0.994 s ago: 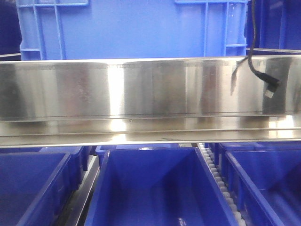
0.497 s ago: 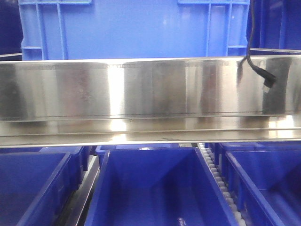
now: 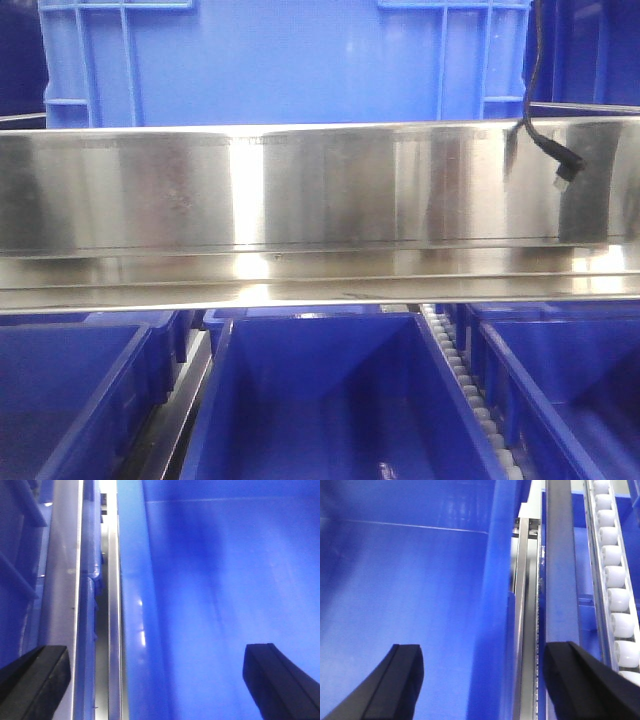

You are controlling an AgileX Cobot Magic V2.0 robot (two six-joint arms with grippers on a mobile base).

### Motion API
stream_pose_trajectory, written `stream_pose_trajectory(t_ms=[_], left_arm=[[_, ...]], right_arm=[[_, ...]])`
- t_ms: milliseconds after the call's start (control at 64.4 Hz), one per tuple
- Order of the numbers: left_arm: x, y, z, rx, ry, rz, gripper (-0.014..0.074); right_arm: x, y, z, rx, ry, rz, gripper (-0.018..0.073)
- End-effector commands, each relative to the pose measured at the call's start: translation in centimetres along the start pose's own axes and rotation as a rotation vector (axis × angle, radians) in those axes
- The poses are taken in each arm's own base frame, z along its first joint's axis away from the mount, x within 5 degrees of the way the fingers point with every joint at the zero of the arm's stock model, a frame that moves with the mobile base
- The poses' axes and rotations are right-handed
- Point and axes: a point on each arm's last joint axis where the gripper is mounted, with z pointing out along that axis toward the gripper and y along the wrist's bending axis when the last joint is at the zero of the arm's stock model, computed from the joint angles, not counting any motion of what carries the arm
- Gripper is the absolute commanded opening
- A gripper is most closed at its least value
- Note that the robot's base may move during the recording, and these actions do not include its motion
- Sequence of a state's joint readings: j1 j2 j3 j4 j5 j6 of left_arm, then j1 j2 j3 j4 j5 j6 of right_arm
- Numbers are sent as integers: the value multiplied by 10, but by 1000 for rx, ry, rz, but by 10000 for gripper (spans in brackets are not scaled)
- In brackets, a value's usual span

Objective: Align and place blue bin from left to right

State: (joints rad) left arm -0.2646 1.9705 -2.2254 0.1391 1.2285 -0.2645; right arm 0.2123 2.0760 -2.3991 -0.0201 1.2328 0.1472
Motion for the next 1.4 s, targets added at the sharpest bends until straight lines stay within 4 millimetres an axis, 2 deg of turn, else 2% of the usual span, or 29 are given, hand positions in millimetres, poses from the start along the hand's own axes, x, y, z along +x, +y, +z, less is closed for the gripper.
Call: stream_pose_trajectory(t_ms=[0,109,295,823,901,994,1041,1072,1118,1196,1227,1243,1289,1383], left_arm=[[-2,1,-2,5,-16,-13,601],[-2,1,-2,5,-16,-13,601],[-2,1,-2,5,-16,-13,601],[-2,1,-2,5,-16,-13,601],[-2,1,-2,5,-16,-13,601],[-2,1,-2,5,-16,-13,589],[-2,1,-2,7,-16,-13,554],[-2,1,-2,8,-15,-14,496],[-2,0,-2,13,-14,-16,428],[-2,0,-2,18,-12,-18,234],[-2,-1,-2,21,-12,-18,131],[-2,-1,-2,21,-12,-18,110],[-2,-1,-2,22,-11,-19,-43],[-2,-1,-2,22,-11,-19,8]], right_arm=[[-3,-2,-4,-2,-25,7,385],[-3,-2,-3,-10,-22,10,385],[0,-1,10,-14,3,12,385],[0,-1,13,-13,10,12,377],[0,-1,13,-13,10,12,324],[0,-1,13,-13,10,12,163],[0,-1,13,-13,10,12,66],[0,-1,13,-13,10,12,-34],[0,-1,13,-13,10,12,-106],[0,-1,13,-13,10,12,-76],[0,-1,13,-13,10,12,-78],[0,-1,13,-13,10,12,-80],[0,-1,13,-13,10,12,-81],[0,-1,13,-13,10,12,-81]])
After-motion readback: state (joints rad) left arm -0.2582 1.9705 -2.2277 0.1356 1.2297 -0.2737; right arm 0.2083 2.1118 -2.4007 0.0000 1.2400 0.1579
